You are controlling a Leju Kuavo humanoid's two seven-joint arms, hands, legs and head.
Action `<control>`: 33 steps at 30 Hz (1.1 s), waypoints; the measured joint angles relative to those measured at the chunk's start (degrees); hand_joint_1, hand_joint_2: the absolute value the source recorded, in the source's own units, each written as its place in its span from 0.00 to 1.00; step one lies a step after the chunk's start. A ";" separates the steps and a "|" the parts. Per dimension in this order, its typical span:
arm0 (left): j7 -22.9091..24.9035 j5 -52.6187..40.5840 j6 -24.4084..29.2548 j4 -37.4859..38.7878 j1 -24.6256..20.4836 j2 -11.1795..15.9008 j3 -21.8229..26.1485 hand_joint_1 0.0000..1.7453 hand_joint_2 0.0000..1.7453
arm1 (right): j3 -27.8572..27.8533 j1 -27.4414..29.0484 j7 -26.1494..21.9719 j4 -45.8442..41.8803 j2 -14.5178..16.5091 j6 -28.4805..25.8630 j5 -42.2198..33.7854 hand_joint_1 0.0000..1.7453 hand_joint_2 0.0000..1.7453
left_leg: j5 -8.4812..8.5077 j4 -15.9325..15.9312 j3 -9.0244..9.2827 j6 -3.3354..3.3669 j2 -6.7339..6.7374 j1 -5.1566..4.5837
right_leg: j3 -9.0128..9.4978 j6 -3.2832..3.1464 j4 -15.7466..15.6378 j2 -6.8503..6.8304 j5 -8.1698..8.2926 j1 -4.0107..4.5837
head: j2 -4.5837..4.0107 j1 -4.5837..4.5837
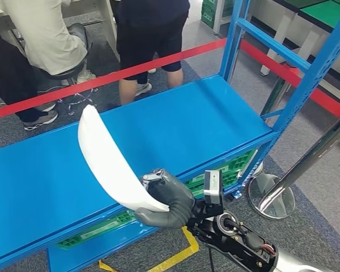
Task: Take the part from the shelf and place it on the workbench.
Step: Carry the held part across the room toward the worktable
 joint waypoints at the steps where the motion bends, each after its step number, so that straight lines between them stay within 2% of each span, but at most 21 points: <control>1: 0.08 0.02 0.00 0.00 0.01 0.00 0.00 0.00 1.00 | 0.00 0.00 0.01 0.00 0.00 0.02 0.01 1.00 1.00 | 0.00 0.00 0.00 0.00 0.00 0.00 | 0.00 0.00 0.00 0.00 0.00 0.00 | 0.00 0.01; 11: 0.25 0.57 0.03 0.00 0.05 0.00 0.00 0.00 1.00 | 0.01 -0.08 0.00 0.00 0.00 0.67 -0.13 1.00 1.00 | 0.00 0.00 0.00 0.00 0.00 0.00 | 0.01 0.00 0.00 0.00 0.00 0.00 | 0.00 0.01; 14: 0.24 0.92 0.10 0.00 0.10 0.16 -0.02 0.00 1.00 | 0.05 -0.24 -0.05 0.00 0.00 0.99 -0.43 1.00 1.00 | -0.11 -0.07 0.01 0.51 -0.01 -0.26 | 0.21 0.39 -0.49 -0.05 0.20 -0.24 | 0.00 -0.21; 16: 0.21 1.02 0.11 0.00 0.15 0.24 -0.02 0.00 1.00 | 0.07 -0.43 -0.13 0.00 0.00 1.10 -0.60 1.00 1.00 | 0.26 -1.03 0.56 0.87 0.12 0.24 | -0.05 0.67 0.03 -0.02 -0.29 -0.17 | 0.00 -0.33; 17: 0.20 1.04 0.11 0.00 0.16 0.23 -0.02 0.00 1.00 | 0.07 -0.52 -0.16 0.00 0.00 1.14 -0.66 1.00 1.00 | 0.45 -1.50 0.88 0.94 0.20 0.54 | -0.75 0.79 1.74 0.05 -1.38 -0.11 | 0.00 -0.18; 18: 0.20 1.07 0.11 0.00 0.17 0.22 -0.02 0.00 1.00 | 0.08 -0.58 -0.17 0.01 0.00 1.15 -0.71 1.00 1.00 | 0.56 -1.81 1.16 0.98 0.27 0.84 | -2.04 0.90 4.72 0.12 -3.03 -0.13 | 0.00 0.11; 20: 0.19 1.14 0.11 0.00 0.18 0.27 -0.02 0.00 1.00 | 0.11 -0.58 -0.20 0.06 -0.01 1.17 -0.79 1.00 1.00 | 0.48 -1.86 1.29 1.03 0.29 0.96 | -5.80 1.24 13.07 0.19 -6.78 -0.32 | 0.00 0.68; 21: 0.19 1.17 0.12 0.00 0.22 0.29 -0.02 0.00 1.00 | 0.12 -0.52 -0.20 0.10 -0.01 1.17 -0.83 1.00 1.00 | 0.41 -1.85 1.35 0.97 0.29 1.02 | -7.34 1.43 16.18 0.18 -7.70 -0.49 | 0.00 0.85; 22: 0.19 1.20 0.13 0.00 0.28 0.30 -0.02 0.00 1.00 | 0.13 -0.48 -0.21 0.13 -0.02 1.17 -0.87 1.00 1.00 | 0.30 -1.81 1.45 0.82 0.26 1.13 | -7.98 1.64 17.31 0.17 -7.50 -0.71 | 0.00 0.95; 23: 0.19 1.21 0.14 0.00 0.35 0.28 -0.02 0.00 1.00 | 0.13 -0.47 -0.22 0.15 -0.02 1.17 -0.91 1.00 1.00 | 0.13 -1.71 1.62 0.56 0.20 1.33 | -7.40 1.87 15.90 0.15 -6.08 -0.96 | 0.00 1.03; 25: 0.19 1.22 0.14 0.02 0.43 0.33 -0.02 0.00 1.00 | 0.14 -0.50 -0.24 0.16 -0.02 1.17 -0.93 1.00 1.00 | -0.46 -1.20 1.96 -0.33 0.02 1.79 | -3.81 2.51 8.23 0.09 -1.90 -1.48 | 0.00 1.29; 26: 0.19 1.22 0.15 0.04 0.40 0.40 -0.02 0.00 1.00 | 0.15 -0.53 -0.25 0.17 -0.02 1.17 -0.95 1.00 1.00 | -0.80 -0.65 1.90 -0.86 -0.07 1.81 | -2.03 2.57 4.52 0.10 -0.64 -1.61 | 0.00 1.61; 27: 0.19 1.22 0.16 0.06 0.35 0.48 -0.02 0.00 1.00 | 0.15 -0.54 -0.26 0.19 -0.02 1.17 -0.97 1.00 1.00 | -0.97 -0.25 1.70 -1.37 -0.14 1.73 | -0.98 2.31 2.34 0.13 -0.15 -1.63 | 0.00 1.84; 28: 0.19 1.22 0.17 0.08 0.34 0.54 -0.02 0.00 1.00 | 0.15 -0.54 -0.26 0.20 -0.02 1.16 -1.01 1.00 1.00 | -1.02 0.05 1.44 -1.75 -0.16 1.60 | -0.71 1.86 1.66 0.22 -0.43 -1.53 | 0.00 1.86; 30: 0.20 1.23 0.17 0.09 0.34 0.50 -0.03 0.00 1.00 | 0.15 -0.52 -0.28 0.19 -0.02 1.16 -1.07 1.00 1.00 | -0.97 0.25 1.12 -2.38 -0.09 1.60 | -0.93 0.61 1.82 0.45 -0.49 -1.32 | 0.00 1.40; 31: 0.20 1.23 0.17 0.09 0.35 0.49 -0.03 0.00 1.00 | 0.15 -0.54 -0.28 0.17 -0.02 1.16 -1.09 1.00 1.00 | -1.37 0.76 0.94 -2.62 -0.15 1.69 | -0.96 0.21 1.79 0.54 -0.46 -1.28 | 0.00 1.01; 33: 0.19 1.24 0.17 0.09 0.29 0.46 -0.04 0.00 1.00 | 0.16 -0.70 -0.30 0.15 -0.02 1.17 -1.09 1.00 1.00 | -3.75 4.91 -1.06 -2.93 -0.52 1.76 | -0.89 -0.54 1.66 0.59 -0.41 -1.21 | 0.00 0.24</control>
